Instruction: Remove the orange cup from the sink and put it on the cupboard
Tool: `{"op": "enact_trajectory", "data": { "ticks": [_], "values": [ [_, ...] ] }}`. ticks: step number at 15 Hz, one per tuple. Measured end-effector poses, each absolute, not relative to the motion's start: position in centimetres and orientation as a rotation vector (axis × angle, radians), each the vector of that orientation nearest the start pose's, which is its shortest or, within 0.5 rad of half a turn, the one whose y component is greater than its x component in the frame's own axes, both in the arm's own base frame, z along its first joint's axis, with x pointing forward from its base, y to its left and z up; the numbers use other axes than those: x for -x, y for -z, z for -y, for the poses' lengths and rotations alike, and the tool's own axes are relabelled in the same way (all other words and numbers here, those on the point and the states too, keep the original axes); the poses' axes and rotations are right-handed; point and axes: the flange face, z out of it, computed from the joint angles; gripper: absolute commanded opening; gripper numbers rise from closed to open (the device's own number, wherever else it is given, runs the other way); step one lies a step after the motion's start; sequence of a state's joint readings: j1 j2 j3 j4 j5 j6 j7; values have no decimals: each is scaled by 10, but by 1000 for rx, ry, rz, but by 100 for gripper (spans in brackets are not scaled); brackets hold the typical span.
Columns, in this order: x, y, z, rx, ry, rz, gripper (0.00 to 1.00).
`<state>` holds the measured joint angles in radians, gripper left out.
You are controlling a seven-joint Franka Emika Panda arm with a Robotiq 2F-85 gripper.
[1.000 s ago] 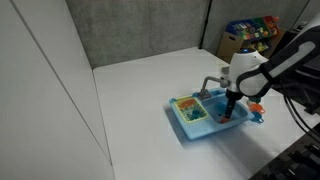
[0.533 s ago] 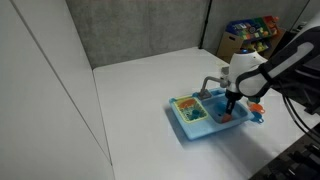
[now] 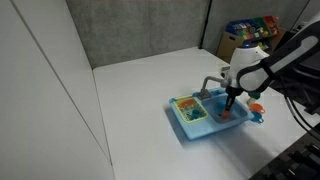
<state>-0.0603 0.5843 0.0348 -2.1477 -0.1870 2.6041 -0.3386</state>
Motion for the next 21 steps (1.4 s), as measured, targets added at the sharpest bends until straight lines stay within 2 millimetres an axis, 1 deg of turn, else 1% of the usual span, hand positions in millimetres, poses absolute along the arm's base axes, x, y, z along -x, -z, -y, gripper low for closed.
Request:
{"op": "enact_trajectory", "data": {
  "ticks": [3,5,10,15,18,21],
  "values": [
    [-549,-125,17,3097,-186,717,2],
    [-551,-136,22,3104,-159,690,2],
    [-559,-172,39,3122,-85,600,3],
    [-560,-204,49,3082,-79,588,2],
    [-559,-218,54,3068,-77,561,2],
    [-560,-229,63,3073,-70,517,2]
  ]
}}
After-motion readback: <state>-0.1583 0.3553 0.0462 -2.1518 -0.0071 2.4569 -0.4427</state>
